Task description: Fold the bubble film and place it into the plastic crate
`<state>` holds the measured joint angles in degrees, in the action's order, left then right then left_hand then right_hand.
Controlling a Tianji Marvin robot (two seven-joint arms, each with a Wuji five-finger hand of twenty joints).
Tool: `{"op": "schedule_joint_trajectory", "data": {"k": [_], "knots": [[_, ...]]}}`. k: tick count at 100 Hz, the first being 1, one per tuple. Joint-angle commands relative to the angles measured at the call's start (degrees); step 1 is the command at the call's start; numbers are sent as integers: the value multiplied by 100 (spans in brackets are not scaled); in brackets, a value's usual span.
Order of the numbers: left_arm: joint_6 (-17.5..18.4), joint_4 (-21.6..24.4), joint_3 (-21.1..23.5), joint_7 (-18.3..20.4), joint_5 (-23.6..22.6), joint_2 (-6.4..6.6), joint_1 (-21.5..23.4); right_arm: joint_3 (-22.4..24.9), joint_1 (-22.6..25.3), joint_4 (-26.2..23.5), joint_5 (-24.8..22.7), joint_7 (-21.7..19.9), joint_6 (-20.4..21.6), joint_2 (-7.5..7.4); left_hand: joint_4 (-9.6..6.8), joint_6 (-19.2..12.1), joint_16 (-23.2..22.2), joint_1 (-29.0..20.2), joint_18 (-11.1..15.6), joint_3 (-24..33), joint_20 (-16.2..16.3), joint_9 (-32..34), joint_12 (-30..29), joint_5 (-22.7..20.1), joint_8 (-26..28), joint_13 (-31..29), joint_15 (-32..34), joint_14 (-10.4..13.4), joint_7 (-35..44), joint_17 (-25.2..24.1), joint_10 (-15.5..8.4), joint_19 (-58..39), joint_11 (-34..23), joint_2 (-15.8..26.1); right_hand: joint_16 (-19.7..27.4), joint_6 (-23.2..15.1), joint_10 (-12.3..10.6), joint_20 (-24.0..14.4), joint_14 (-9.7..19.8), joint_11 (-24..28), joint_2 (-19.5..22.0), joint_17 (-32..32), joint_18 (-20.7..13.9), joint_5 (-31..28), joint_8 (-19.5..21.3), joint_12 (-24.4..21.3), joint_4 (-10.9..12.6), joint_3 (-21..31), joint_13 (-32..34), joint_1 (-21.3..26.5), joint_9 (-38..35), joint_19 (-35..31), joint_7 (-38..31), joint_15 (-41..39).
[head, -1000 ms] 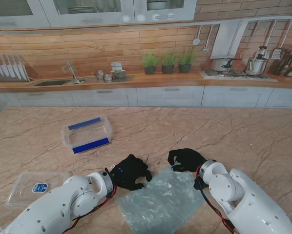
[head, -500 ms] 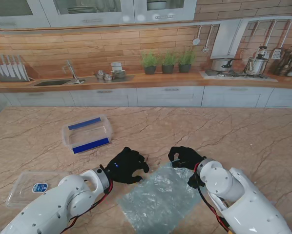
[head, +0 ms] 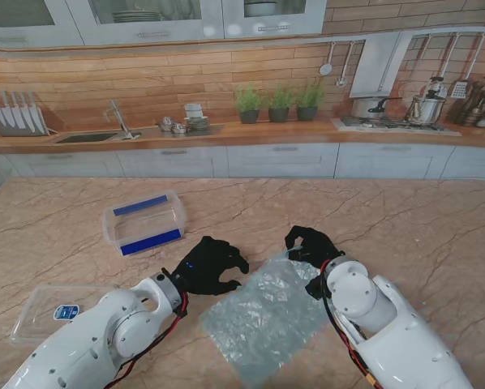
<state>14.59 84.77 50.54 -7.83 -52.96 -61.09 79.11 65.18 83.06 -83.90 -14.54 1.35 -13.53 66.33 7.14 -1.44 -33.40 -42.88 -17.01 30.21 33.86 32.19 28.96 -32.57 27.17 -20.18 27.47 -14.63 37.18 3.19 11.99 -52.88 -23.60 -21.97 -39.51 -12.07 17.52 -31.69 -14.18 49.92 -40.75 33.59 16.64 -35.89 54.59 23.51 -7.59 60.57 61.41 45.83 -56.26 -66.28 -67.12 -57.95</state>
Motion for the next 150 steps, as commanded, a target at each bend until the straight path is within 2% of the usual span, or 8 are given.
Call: {"op": "schedule_joint_trajectory", "data": {"k": [1, 21, 45, 84, 107, 134, 144, 150], "knots": [[-20, 58, -54, 52, 69, -68, 21, -6, -71, 9, 10, 65, -10, 91, -147, 155, 59, 71, -47, -45, 100, 158, -29, -64, -41, -63, -53, -101, -229, 32, 149, 4, 97, 203, -82, -12, 93, -123, 70, 219, -236, 45, -96, -98, -38, 88, -217, 251, -38, 245, 68, -325, -222, -203], [-319, 92, -159, 85, 606, -190, -43, -101, -249, 148, -79, 560, -74, 220, -200, 367, -21, 13, -101, -45, 172, 459, -59, -180, -67, -270, 99, -244, -330, 54, 227, -164, 89, 219, -78, -3, 127, -122, 70, 285, -202, 48, -66, -108, -62, 94, -194, 242, -26, 246, 79, -389, -259, -266], [-1057, 93, -385, 142, 894, -299, -292, -277, -552, 457, 98, 1328, -340, 497, -150, 462, -138, -155, -106, -159, 234, 599, -11, -293, -48, -349, 283, -330, -314, 2, 267, -341, 15, 205, -53, 23, 181, -92, 65, 392, -143, 55, -24, -113, -107, 72, -159, 231, -2, 235, 114, -484, -322, -345], [-1808, -975, -1457, 60, 1185, -557, -1293, -574, -1088, 1137, 366, 1824, -661, 784, -153, 835, -236, -402, 45, -226, 465, 357, 76, -435, -105, -79, 414, -297, -240, -329, 292, -537, -102, 222, -6, 2, 178, -20, 85, 498, -97, 52, -30, -89, -161, 6, -113, 203, 0, 217, 147, -562, -395, -400], [-2057, -1605, -2117, -103, 1293, -771, -1734, -613, -1160, 1185, 531, 1781, -827, 826, -202, 980, -373, -225, 99, -327, 604, -45, 263, -302, -101, 305, 563, -357, -130, -659, 400, -487, -293, 466, 13, 17, 211, 10, 58, 524, -81, 34, -3, -77, -182, -27, -93, 184, -13, 224, 158, -596, -410, -421], [-2328, -1922, -2382, -149, 1647, -992, -1858, -528, -1078, 804, 875, 1057, -1025, 672, -248, 1154, -451, -188, 50, -457, 609, -66, 380, -358, -166, 383, 719, -460, -116, -737, 481, -524, -449, 701, 71, 168, 243, 85, -10, 463, 4, -124, 41, 115, -274, -72, -87, 54, -129, 204, 267, -527, -315, -337], [-2350, -1921, -2275, -119, 1920, -1039, -1786, -468, -1022, 626, 1040, 824, -1089, 619, -245, 1193, -470, -435, 48, -964, 537, -25, 469, -420, -249, 374, 767, -463, -134, -758, 459, -503, -490, 981, 136, 303, 292, 141, -71, 348, 118, -300, 73, 421, -539, -104, -55, -144, -300, 189, 503, -413, -146, -174], [-2376, -1899, -2153, -88, 2174, -1074, -1708, -448, -998, 542, 1125, 669, -1098, 581, -226, 1179, -471, -544, 62, -1119, 475, -10, 483, -473, -300, 392, 770, -464, -177, -811, 451, -422, -495, 1096, 180, 363, 308, 154, -96, 244, 252, -428, 82, 644, -1046, -137, 5, -342, -427, 143, 698, -329, 57, -43]]}}
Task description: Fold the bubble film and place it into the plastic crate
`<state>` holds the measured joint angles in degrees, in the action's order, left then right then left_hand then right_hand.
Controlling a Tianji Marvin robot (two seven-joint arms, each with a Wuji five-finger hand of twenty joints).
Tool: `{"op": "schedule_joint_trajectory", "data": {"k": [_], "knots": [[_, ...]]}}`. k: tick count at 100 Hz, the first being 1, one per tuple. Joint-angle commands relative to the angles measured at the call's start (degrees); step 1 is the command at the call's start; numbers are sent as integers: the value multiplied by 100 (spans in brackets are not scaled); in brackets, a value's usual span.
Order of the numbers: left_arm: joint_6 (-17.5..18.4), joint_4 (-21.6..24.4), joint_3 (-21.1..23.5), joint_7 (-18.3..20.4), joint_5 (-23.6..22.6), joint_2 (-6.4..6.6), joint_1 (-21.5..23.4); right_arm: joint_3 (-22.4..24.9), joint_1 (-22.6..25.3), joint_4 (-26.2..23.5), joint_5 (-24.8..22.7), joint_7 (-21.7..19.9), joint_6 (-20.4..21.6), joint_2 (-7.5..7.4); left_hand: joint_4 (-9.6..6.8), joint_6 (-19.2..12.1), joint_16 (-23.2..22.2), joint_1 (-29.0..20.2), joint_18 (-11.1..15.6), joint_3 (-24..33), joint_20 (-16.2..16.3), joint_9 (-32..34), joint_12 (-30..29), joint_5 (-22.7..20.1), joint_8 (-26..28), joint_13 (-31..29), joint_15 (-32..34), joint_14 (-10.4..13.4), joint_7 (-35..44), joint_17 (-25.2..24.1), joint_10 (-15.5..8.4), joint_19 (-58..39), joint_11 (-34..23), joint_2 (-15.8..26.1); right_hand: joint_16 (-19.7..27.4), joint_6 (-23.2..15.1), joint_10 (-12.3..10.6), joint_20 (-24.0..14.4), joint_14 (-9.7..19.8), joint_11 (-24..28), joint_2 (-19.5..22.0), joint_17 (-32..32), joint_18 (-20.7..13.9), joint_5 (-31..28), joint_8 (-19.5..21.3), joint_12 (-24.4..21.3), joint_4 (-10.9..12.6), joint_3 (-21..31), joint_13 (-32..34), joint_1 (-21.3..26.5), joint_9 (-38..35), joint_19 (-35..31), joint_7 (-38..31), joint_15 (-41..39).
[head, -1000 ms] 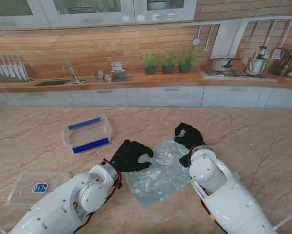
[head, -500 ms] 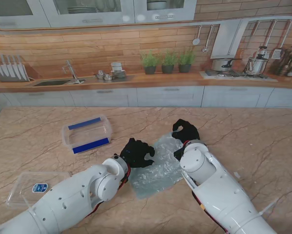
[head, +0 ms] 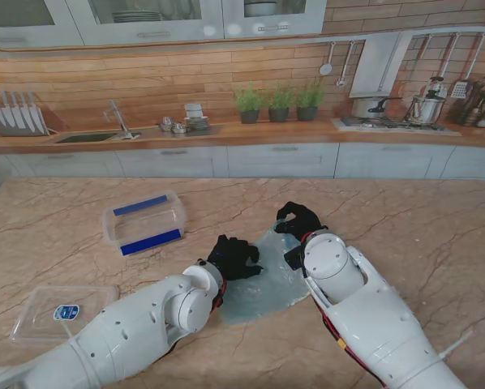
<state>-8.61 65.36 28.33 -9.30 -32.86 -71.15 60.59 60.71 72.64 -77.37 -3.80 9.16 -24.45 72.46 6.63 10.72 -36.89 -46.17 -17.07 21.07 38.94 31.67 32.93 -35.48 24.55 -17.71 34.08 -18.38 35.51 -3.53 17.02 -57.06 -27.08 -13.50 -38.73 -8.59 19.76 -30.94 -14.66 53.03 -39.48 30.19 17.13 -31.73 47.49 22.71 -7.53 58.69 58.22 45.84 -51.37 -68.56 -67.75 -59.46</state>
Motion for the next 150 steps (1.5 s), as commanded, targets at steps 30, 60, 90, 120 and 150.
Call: {"op": "schedule_joint_trajectory", "data": {"k": [30, 60, 90, 120, 150], "knots": [[-239, 83, 599, -50, 1083, -234, 479, -8, 82, -254, 409, -482, 100, -99, -264, 48, 10, -614, 105, -1180, -322, -158, 7, -448, -102, 446, 70, -34, -7, -182, -56, 365, -154, 854, 381, 296, 95, 53, -283, -691, 862, -738, 111, 388, -1840, -46, 368, -1199, -753, -581, 906, 283, 2101, 853], [-172, 155, 1099, -373, 1928, -411, 785, -25, 179, -369, 687, -756, 308, -158, -372, 194, -38, -771, 123, -2226, -496, -315, 70, -560, -91, 686, 67, 6, -183, -169, -38, 755, -179, 1623, 598, -63, 84, -270, -556, -1319, 1906, -1369, 63, 443, -1672, -246, 696, -2810, -1428, -1321, 1374, 635, 3264, 1444], [-28, 540, 1630, -397, 3012, -479, 1129, -69, 236, -388, 946, -1043, 511, -210, -415, 505, 19, 120, 91, -2284, -537, -453, 0, -658, -408, 897, -138, 15, -758, -184, 60, 1769, -5, 1964, 1112, -425, 8, -250, -866, -2177, 2318, -1732, 312, 722, -1987, -571, 694, -3537, -1984, -1721, 1653, 1481, 3806, 2720], [81, 917, 1965, -273, 3628, -427, 1384, -111, 231, -426, 1119, -1637, 672, -351, -454, 708, 73, 838, 35, -2286, 101, -421, -70, -927, -571, 898, -333, 38, -1243, -246, 94, 2541, 198, 1834, 1596, -713, -170, -233, -942, -3006, 2467, -1939, 415, 1538, -2444, -889, 613, -3537, -2651, -2215, 2183, 2583, 4151, 3796], [-32, 1145, 2105, -25, 3968, -364, 1497, -303, 82, -227, 1366, -1962, 802, -369, -512, 840, 109, 1315, 12, -2275, 450, -408, -86, -1091, -637, 906, -491, 22, -1663, -263, 148, 2811, 387, 1209, 1972, -884, -475, -702, -832, -3552, 2311, -2049, 462, 2618, -3219, -1128, 474, -3280, -3418, -2841, 3069, 3985, 4205, 4440]]}}
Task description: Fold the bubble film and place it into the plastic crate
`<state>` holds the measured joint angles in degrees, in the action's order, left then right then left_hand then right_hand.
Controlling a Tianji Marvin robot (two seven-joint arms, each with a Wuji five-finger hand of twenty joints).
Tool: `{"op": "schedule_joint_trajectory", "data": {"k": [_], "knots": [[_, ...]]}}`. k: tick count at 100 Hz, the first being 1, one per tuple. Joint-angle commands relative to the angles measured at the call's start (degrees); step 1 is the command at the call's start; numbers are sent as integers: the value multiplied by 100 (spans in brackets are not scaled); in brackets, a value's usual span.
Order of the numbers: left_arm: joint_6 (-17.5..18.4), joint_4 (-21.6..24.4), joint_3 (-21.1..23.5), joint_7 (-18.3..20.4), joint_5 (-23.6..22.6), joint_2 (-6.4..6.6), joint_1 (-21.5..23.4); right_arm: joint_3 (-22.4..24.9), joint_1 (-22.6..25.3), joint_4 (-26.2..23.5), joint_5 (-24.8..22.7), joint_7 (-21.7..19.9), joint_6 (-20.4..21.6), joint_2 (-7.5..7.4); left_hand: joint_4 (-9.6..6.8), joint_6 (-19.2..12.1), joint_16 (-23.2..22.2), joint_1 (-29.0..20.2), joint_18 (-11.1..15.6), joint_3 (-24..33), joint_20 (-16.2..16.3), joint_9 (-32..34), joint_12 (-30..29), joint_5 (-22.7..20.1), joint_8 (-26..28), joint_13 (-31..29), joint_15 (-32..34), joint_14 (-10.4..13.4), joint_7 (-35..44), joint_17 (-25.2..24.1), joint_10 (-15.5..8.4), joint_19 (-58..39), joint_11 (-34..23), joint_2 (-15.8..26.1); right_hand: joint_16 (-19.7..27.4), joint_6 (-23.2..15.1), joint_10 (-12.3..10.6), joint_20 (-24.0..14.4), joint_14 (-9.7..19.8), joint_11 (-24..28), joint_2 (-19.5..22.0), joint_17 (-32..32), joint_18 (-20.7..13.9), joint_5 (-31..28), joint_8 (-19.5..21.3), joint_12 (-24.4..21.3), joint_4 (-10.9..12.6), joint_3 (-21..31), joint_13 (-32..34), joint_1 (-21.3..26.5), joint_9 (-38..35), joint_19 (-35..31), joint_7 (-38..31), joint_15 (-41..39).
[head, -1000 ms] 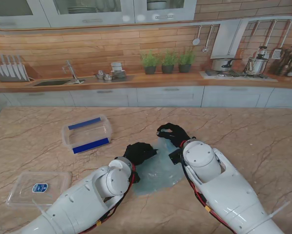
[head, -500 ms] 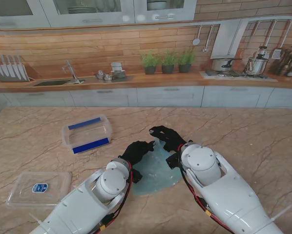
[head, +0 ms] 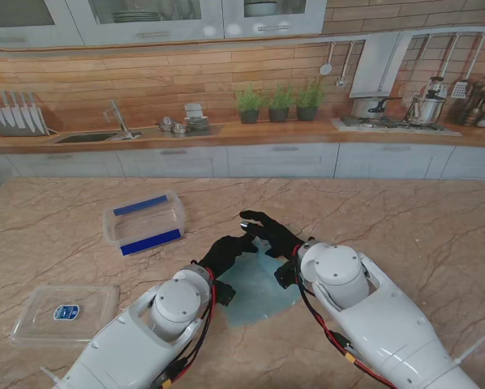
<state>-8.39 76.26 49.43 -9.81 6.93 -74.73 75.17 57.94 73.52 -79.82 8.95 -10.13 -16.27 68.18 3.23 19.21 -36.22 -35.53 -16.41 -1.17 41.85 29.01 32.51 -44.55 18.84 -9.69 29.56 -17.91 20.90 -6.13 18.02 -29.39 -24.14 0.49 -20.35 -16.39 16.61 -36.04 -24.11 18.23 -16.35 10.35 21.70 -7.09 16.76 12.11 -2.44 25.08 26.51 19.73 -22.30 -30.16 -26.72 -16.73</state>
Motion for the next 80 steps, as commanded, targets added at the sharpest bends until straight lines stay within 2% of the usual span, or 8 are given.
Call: {"op": "schedule_joint_trajectory", "data": {"k": [1, 17, 35, 40, 42, 45, 78, 80], "knots": [[-57, 54, -6, 29, -16, -4, 39, -30, -9, 20, 103, -41, -23, 60, -173, -4, 43, 254, -61, -52, 164, -138, -43, -193, -67, 104, -43, -26, -210, 0, 50, 43, 96, -213, 142, -84, -160, -194, 120, -81, 9, -85, -3, 167, -152, -71, -37, 79, -280, -244, 187, 157, 111, 184], [-51, 52, -10, 216, -43, 55, 18, -128, -43, 83, 218, -37, -23, 96, -241, -5, 64, 298, -119, 6, 198, -133, -36, -251, -55, 70, -122, -51, -411, 55, 52, 12, 166, -760, 286, -20, -294, -246, 288, -212, 71, -331, -71, 175, -344, -140, -59, 109, -716, -449, 596, 408, 494, 465], [-177, 78, -32, 300, -210, 99, -7, -137, -29, 61, 403, -123, -26, 100, -293, -17, 63, -174, -175, 154, 129, -23, -18, -344, 36, -107, -175, -130, -529, 129, 66, -247, 177, -1468, 365, 17, -343, -241, 369, -308, 116, -487, -116, 147, -340, -197, -77, 139, -922, -544, 739, 553, 604, 617], [-205, 75, -49, 356, -272, 120, -23, -135, -22, 35, 390, -147, -11, 88, -284, -42, 63, -210, -183, 161, 110, -21, -24, -334, 46, -121, -183, -120, -549, 132, 57, -302, 184, -1524, 383, 33, -351, -235, 392, -341, 138, -523, -124, 152, -334, -215, -79, 138, -961, -567, 763, 582, 614, 655], [-214, 72, -55, 377, -288, 127, -29, -132, -18, 22, 386, -155, -2, 83, -266, -45, 49, -202, -184, 189, -166, -19, -42, -345, 142, -131, -206, -117, -623, 88, 48, -506, 183, -1529, 390, 45, -351, -232, 398, -356, 151, -541, -129, 157, -334, -223, -78, 139, -976, -575, 774, 596, 621, 670], [-237, 72, -62, 404, -297, 134, -35, -122, -6, -7, 385, -163, 5, 76, -262, -48, 51, -229, -185, 203, -250, -21, -48, -339, 170, -129, -223, -111, -647, 78, 45, -567, 185, -1570, 400, 68, -358, -228, 407, -378, 174, -557, -134, 159, -332, -234, -77, 141, -1002, -586, 789, 612, 630, 694], [-359, 89, -56, 491, -264, 149, -36, 200, 325, -739, 242, -327, -94, -91, -257, -75, 95, -495, -166, 356, -302, -71, -60, -277, 189, -134, -281, -94, -680, 81, 38, -640, 187, -1710, 404, 299, -216, -272, 420, -379, 387, -512, -132, 120, -279, -243, -20, 111, -934, -291, 728, 615, 613, 746], [-360, 97, -47, 497, -253, 152, -31, 220, 349, -786, 220, -333, -96, -102, -254, -79, 99, -484, -167, 355, -309, -75, -63, -267, 189, -127, -286, -82, -684, 76, 32, -633, 190, -1708, 380, 308, -201, -302, 411, -341, 424, -499, -129, 146, -224, -225, 8, -40, -926, -189, 730, 614, 542, 737]]}}
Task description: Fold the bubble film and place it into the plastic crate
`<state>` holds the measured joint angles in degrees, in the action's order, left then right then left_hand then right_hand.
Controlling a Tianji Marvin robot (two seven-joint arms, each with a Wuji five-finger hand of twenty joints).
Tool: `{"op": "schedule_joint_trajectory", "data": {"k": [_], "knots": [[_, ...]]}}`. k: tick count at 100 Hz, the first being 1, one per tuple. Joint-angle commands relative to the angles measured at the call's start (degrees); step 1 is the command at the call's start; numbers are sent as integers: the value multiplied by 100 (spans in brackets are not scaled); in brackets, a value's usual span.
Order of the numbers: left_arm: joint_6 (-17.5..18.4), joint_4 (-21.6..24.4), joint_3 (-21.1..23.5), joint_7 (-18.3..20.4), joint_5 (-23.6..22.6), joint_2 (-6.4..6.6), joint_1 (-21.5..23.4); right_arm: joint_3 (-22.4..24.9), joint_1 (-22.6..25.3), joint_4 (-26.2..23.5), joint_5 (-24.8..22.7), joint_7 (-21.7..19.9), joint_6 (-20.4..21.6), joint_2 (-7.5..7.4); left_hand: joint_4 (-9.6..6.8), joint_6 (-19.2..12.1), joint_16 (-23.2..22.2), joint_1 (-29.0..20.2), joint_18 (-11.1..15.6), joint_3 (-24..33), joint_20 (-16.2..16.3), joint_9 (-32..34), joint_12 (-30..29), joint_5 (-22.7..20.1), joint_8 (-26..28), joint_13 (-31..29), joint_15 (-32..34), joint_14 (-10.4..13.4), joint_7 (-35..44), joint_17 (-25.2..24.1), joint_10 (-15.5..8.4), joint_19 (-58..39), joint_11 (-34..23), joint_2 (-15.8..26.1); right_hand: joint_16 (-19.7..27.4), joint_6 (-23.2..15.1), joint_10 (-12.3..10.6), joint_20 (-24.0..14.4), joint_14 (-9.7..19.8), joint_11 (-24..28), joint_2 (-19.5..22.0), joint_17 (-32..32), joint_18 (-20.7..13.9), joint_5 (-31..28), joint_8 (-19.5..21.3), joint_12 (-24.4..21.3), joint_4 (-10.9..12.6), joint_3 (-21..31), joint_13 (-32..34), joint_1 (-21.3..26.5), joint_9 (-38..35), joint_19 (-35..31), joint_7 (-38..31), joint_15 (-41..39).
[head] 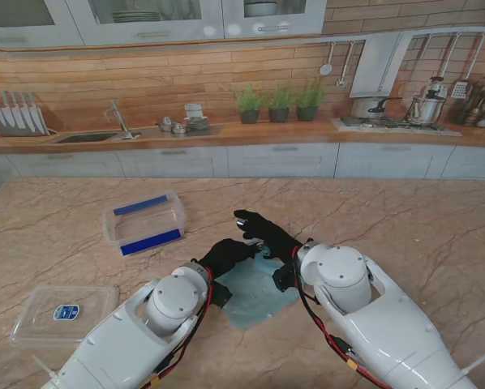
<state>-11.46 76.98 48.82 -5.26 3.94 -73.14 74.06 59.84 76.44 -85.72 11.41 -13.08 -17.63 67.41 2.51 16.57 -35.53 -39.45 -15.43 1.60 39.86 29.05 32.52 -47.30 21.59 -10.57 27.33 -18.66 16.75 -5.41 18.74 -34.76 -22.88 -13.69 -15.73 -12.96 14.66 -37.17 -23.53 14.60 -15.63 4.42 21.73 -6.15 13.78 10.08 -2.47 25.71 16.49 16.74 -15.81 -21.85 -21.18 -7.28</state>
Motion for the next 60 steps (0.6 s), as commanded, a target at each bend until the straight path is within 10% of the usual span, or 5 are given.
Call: {"op": "schedule_joint_trajectory", "data": {"k": [1, 60], "knots": [[-52, 29, 18, 46, 51, -5, 83, 39, 68, -217, -35, -41, 39, -29, -180, 184, 31, -84, -264, 75, -115, -80, -64, 12, -86, -41, -65, 1, -270, 3, -48, -93, 65, -292, -87, -26, 1, -194, 353, 29, 361, 97, -129, 53, 84, -18, 17, -127, 81, 133, 78, -216, -27, -211], [34, 193, 281, 212, 746, 3, 257, 38, 271, -463, -373, -70, 246, -118, -133, 214, 119, 600, -266, -244, -312, -125, -126, -51, -135, 57, -264, 69, -484, -64, -54, 454, 212, 425, -112, 24, 21, -256, 429, 69, 387, 125, -156, 67, 147, -2, 83, -244, 53, 345, 84, -216, -236, -228]]}}
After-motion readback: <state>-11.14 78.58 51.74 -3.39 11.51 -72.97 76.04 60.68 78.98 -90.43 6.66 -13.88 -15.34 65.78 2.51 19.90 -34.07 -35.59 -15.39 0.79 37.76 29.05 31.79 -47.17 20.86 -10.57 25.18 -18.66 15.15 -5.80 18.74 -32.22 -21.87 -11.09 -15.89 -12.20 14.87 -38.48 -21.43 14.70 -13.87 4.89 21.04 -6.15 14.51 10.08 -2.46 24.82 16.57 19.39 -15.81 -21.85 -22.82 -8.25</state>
